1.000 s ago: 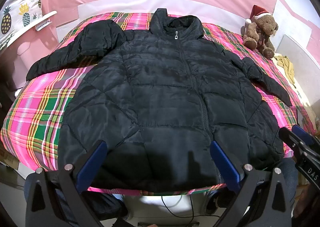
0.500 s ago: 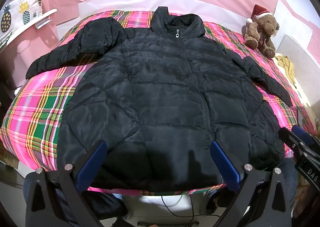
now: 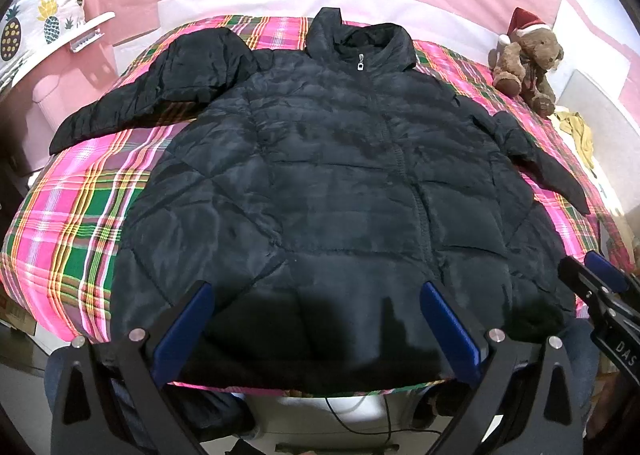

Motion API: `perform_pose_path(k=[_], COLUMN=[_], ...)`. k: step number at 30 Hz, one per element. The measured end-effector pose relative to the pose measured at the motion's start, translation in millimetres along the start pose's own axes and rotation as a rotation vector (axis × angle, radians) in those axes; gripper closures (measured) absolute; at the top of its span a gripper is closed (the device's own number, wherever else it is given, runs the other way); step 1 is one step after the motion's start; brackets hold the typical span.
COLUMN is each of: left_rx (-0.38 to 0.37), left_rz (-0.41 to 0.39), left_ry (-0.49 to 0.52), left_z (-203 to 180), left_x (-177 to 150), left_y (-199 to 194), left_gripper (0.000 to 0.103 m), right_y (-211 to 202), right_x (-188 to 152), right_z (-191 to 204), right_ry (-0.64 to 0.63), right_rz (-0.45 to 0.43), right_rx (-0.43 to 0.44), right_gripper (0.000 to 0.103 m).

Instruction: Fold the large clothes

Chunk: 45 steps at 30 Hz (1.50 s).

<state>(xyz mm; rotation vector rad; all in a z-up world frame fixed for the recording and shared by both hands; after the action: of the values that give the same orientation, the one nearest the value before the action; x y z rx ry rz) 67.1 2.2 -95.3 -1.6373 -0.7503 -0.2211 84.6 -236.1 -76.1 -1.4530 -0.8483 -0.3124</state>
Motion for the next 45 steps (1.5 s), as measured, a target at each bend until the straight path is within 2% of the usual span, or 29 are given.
perform_pose_path(k=[11,13,15,18,24,30,35,37,42,45], left_rx=[0.002,-0.004,-0.02,-0.054,-0.026,0.062,0.064,0.095,0.127,0.135], left_rz=[0.01,0.01,0.008,-0.002,-0.052,-0.107,-0.12,-0.127,-0.146,-0.164], left_ry=[-0.029,-0.039,-0.067,-0.132,-0.225,-0.363,-0.492,-0.544,-0.627,-0.639], left_z=[19,25,34,53,110,188,255,282,333,346], left_x=[25,33,44,66,118,163,188,194,205,220], left_y=[23,29,35,43,62,81,103,111,131,142], left_gripper=[0.0,0.0,0.0,0.0,0.0,0.0,0.0,0.002,0.004,0.004], right_y=[22,28,36,48,77,113,139,150,173,184], right_x=[25,33,44,61,103,134,149,151,152,149], right_z=[8,12,17,26,43,56,63,64,63,60], right_ry=[-0.026,-0.035,-0.044,-0.073,-0.113,-0.162,-0.196,-0.212,-0.227,-0.231], right_rz=[-0.013,-0.02,-0.026,-0.03,-0.067,-0.052,-0.032,-0.019,0.016,0.036], right_rx=[0.033,0.043,0.064,0.08,0.139,0.157,0.151,0.143,0.125,0.117], right_gripper=[0.037,0.032,0.028,0.028,0.028,0.028,0.028,0.028,0.028,0.028])
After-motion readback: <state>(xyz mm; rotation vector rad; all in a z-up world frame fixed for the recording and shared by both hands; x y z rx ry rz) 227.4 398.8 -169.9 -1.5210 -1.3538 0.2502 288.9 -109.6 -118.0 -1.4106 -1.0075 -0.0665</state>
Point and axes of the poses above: each gripper's, at about its wrist camera, not at the fingertips, and y roughly the way its jaws point, z to its left, x to its top, the point moved 9 cm from there along y, roughly the way its jaws point, and after that the axes turned 10 degrees about -y, right-handed, at the moved point
